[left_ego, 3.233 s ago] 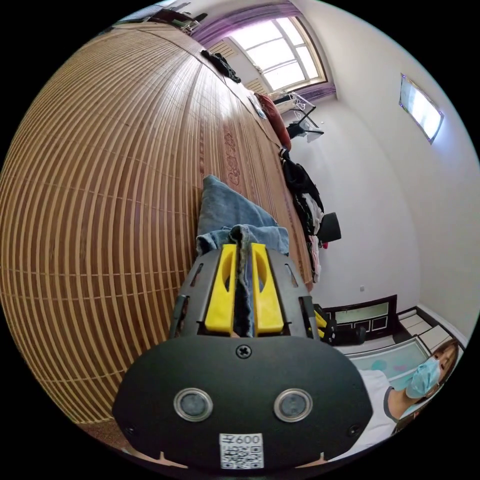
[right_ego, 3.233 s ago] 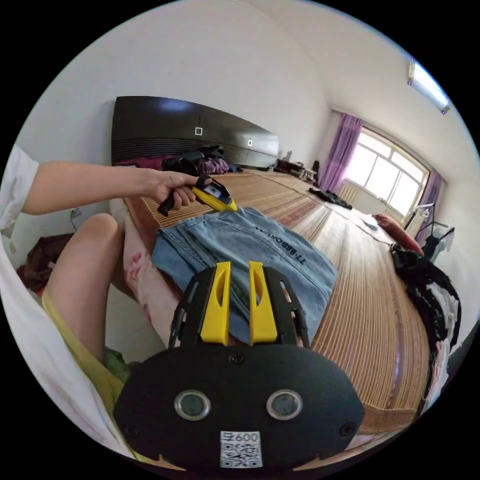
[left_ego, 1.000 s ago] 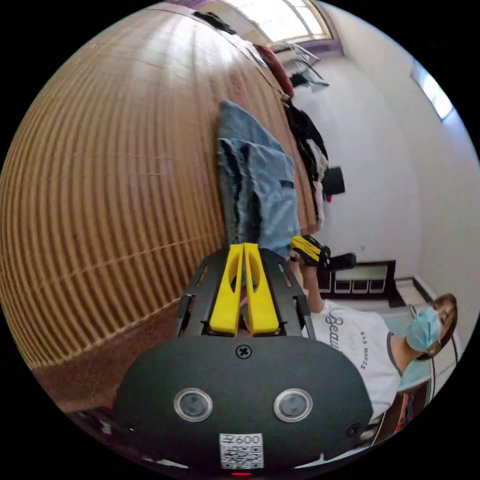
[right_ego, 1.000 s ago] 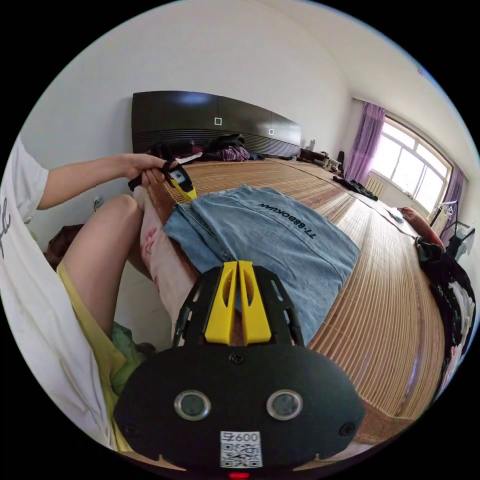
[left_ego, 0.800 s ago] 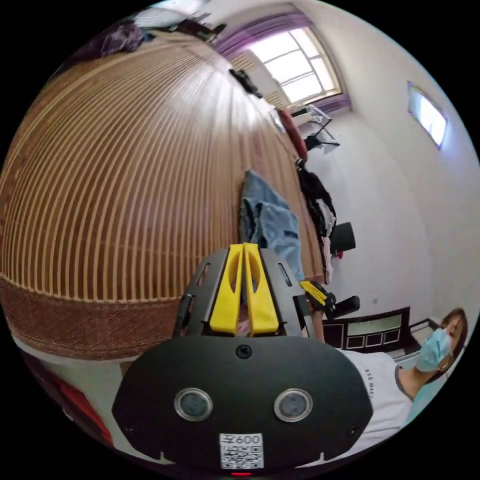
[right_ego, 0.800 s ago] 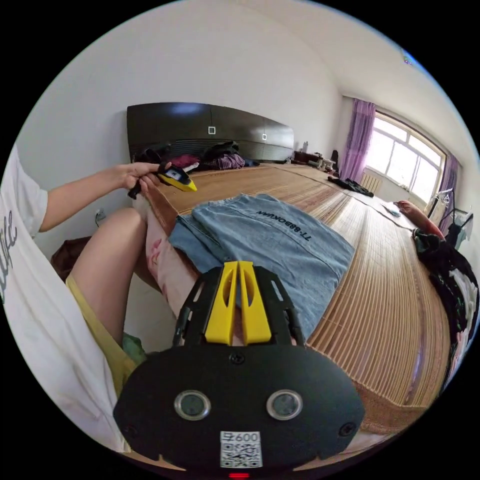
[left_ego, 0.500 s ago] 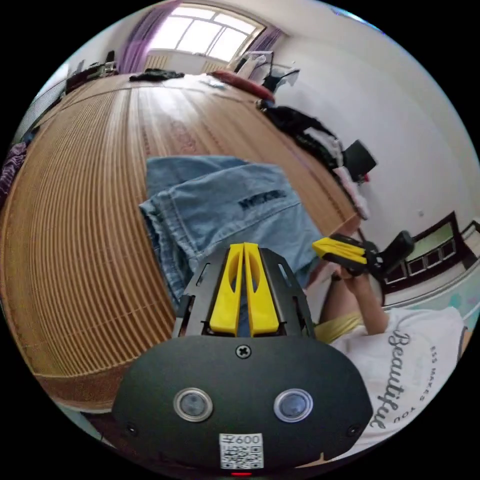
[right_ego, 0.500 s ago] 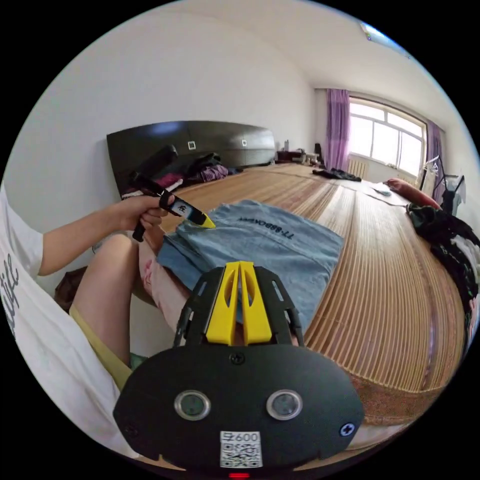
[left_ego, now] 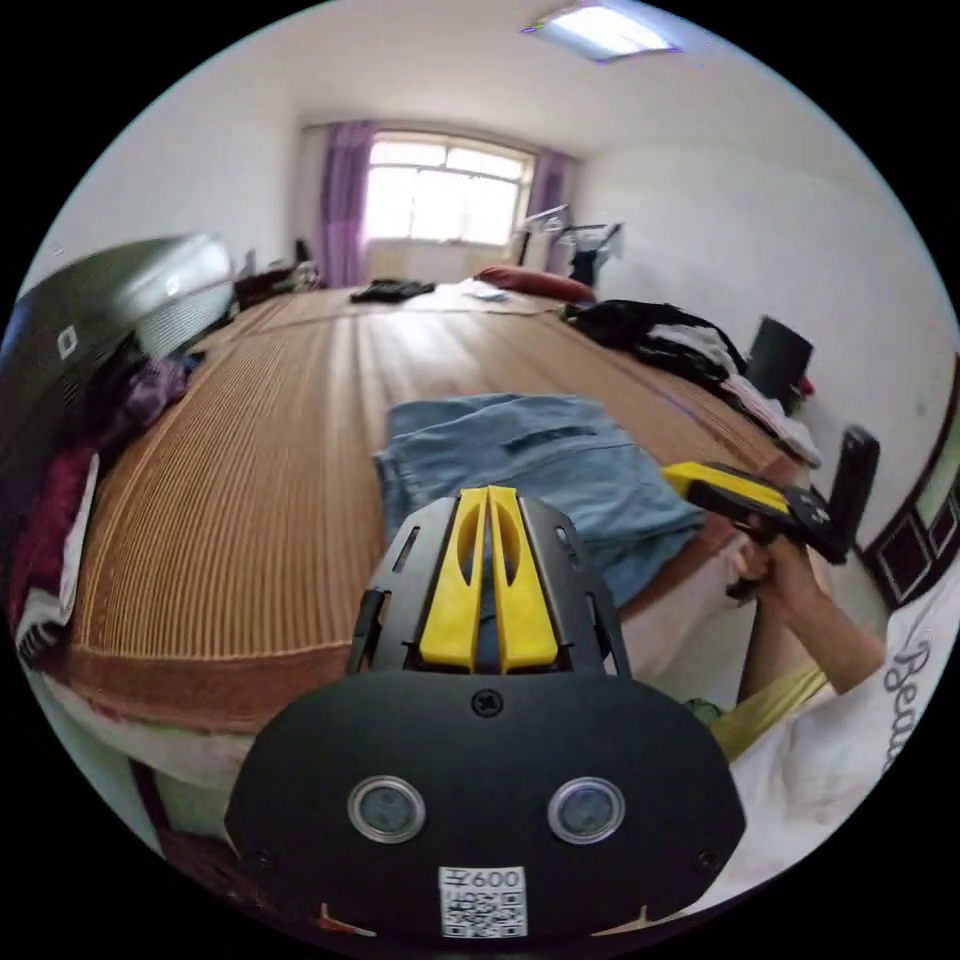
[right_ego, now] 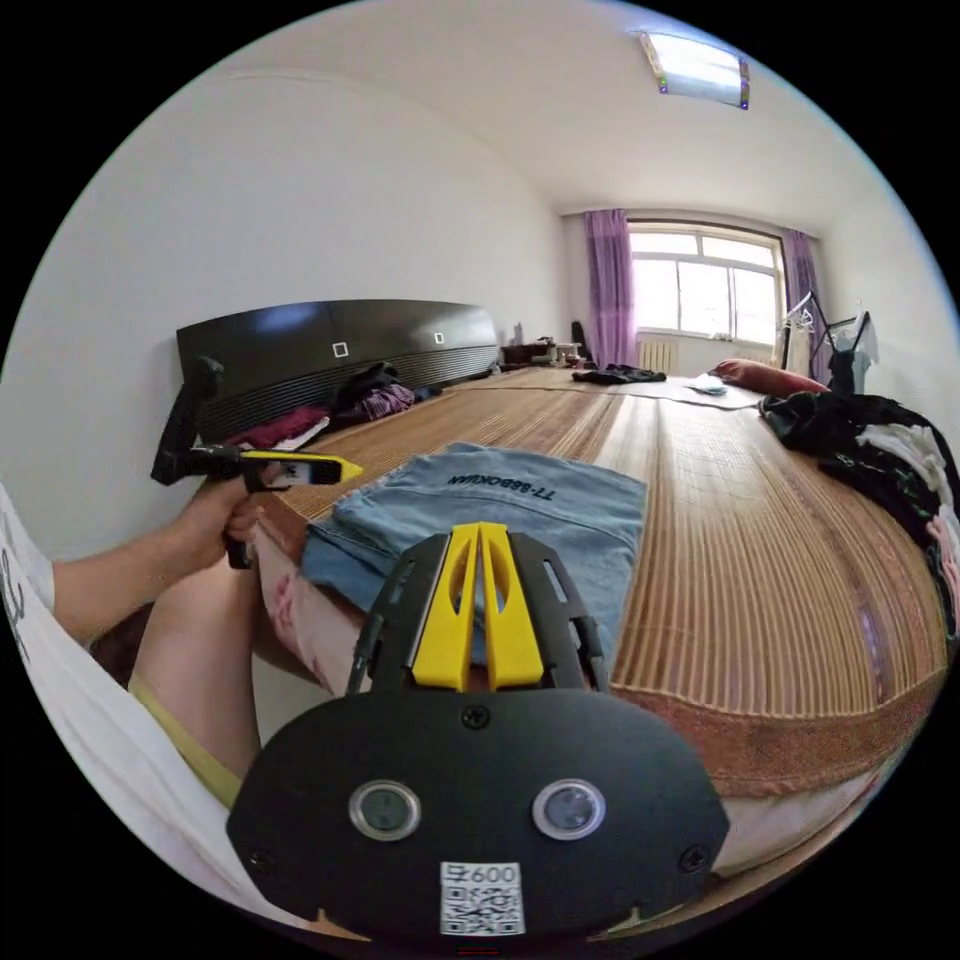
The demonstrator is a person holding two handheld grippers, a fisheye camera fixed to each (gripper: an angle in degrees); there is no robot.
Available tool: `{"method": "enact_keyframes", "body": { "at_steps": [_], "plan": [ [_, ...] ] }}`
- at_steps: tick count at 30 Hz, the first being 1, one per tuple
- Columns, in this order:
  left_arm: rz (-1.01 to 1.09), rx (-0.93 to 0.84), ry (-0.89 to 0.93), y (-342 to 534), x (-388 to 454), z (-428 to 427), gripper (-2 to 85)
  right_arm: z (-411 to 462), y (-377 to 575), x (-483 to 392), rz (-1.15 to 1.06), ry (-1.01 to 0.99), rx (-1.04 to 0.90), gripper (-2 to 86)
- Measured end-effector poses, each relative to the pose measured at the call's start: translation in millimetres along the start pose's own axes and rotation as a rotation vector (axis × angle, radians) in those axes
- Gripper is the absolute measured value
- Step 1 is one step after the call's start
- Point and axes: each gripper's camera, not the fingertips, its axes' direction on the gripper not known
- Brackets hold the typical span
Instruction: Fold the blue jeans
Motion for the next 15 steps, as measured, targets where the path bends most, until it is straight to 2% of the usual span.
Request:
{"method": "enact_keyframes", "body": {
  "at_steps": [2,4,5,7,10,13,15],
  "plan": [
    [0.074,-0.015,-0.124,10.3,68.1,31.3,0.6,30.0,-8.8,-25.5,-0.020,-0.017,-0.039,-0.9],
    [0.067,-0.082,-0.155,21.7,85.5,57.5,0.6,47.0,-11.0,-32.1,-0.005,-0.001,-0.082,-0.9],
    [0.090,-0.037,-0.172,33.8,86.2,57.1,0.7,54.0,-9.9,-32.6,-0.017,0.017,-0.109,-0.9],
    [0.061,-0.053,-0.201,47.6,70.6,54.3,0.7,50.3,-7.2,-26.8,-0.006,0.024,-0.081,-0.9],
    [0.014,-0.081,-0.191,73.6,25.2,42.2,0.8,38.2,-0.6,-5.7,0.052,0.153,-0.087,-0.9],
    [-0.092,-0.106,-0.177,102.8,-27.2,28.1,0.7,21.9,13.8,33.1,0.204,0.262,-0.112,-0.9],
    [-0.174,-0.104,-0.140,114.6,-49.4,18.9,0.7,8.3,16.9,51.3,0.276,0.176,-0.089,-0.9]
  ]
}}
